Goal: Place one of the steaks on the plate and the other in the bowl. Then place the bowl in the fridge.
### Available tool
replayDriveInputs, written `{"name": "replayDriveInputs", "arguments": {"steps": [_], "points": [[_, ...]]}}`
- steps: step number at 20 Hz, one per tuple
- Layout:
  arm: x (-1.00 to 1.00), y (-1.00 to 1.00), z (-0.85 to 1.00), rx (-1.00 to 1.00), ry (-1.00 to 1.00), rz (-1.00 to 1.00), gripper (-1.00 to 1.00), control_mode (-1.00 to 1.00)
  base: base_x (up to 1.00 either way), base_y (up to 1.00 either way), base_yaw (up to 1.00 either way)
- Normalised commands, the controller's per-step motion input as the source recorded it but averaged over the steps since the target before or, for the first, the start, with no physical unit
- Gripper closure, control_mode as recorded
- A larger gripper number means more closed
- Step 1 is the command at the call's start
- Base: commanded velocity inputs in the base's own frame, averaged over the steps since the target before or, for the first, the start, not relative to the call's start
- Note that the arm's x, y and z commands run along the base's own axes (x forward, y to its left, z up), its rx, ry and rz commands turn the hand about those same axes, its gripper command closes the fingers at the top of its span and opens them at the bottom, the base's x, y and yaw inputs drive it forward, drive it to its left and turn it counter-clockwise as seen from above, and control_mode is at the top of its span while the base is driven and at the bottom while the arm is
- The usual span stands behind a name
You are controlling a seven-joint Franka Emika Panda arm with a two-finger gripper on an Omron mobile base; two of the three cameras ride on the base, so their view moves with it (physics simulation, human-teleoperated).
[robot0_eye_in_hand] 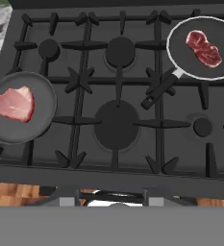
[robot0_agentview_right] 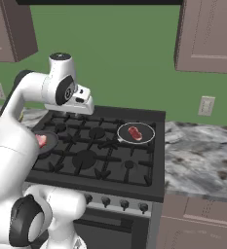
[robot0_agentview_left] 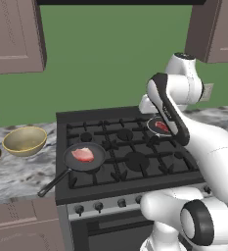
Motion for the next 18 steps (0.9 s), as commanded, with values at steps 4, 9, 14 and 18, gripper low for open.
{"name": "replayDriveInputs", "arguments": {"steps": [4,9,14,18], "points": [[0.25,-0.01,0.0,0.0,0.0,0.0,-1.0,-1.0,0.0,0.0,0.0],[0.64,-0.46,-0.25,-0.03,0.0,0.0,-1.0,-1.0,0.0,0.0,0.0],[0.83,-0.83,-0.57,-0.1,0.05,0.0,-1.0,-1.0,0.0,0.0,0.0],[0.78,-0.72,-0.43,-0.13,0.16,0.0,-1.0,-1.0,0.0,0.0,0.0]]}}
